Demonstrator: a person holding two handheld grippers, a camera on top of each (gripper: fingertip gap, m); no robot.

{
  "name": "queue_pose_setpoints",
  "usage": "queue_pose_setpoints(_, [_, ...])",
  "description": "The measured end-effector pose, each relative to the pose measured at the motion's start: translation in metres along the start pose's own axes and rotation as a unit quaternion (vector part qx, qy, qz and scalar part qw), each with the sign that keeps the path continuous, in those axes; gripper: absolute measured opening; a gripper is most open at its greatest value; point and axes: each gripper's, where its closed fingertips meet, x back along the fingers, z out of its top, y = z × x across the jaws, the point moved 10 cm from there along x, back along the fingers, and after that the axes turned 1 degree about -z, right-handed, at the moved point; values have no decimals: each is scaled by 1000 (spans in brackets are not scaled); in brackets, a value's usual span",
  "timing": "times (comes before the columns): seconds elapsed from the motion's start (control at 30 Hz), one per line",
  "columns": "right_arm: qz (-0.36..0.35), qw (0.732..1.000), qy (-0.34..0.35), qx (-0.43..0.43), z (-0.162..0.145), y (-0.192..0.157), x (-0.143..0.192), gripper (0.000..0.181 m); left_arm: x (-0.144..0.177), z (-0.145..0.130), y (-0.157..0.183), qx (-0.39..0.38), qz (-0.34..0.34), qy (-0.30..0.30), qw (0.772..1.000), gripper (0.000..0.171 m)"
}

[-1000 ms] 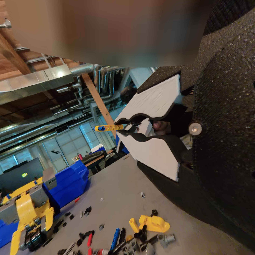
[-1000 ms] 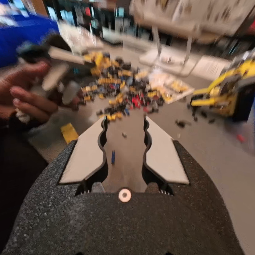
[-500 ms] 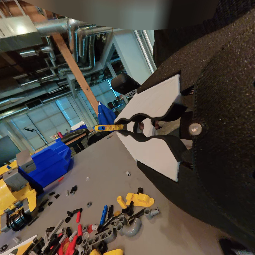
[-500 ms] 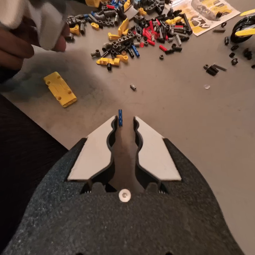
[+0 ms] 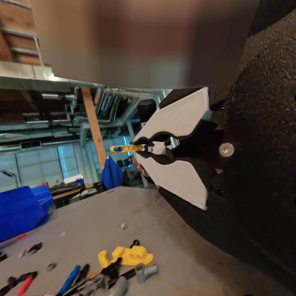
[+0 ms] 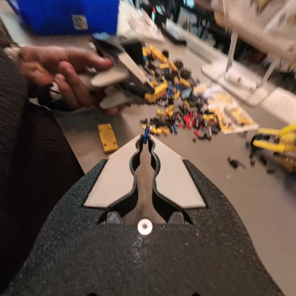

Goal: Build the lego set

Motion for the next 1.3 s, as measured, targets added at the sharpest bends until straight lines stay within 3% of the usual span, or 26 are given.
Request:
queue_pose_setpoints(0.1, [44,996,60,57,18,-2,10,5,2,-13,3,11,-3,-31,999,3])
queue_pose_setpoints(0.2, [116,988,91,51,25,-8,15,5,6,-34,15,-18,29,-72,997,3])
queue_pose_setpoints(0.4, [188,978,61,74,20,-36,9,5,29,-62,23,-3,69,-101,993,2])
queue_pose_setpoints(0.67, [288,954,51,-57,14,-71,-5,4,63,-86,25,53,102,-126,985,2])
queue_pose_setpoints(0.9, [307,951,-11,-38,15,-75,-12,5,63,-91,23,48,107,-139,983,3])
queue_pose_setpoints(1.3, [317,948,-25,-16,13,-79,-10,4,58,-95,28,-37,215,-219,951,3])
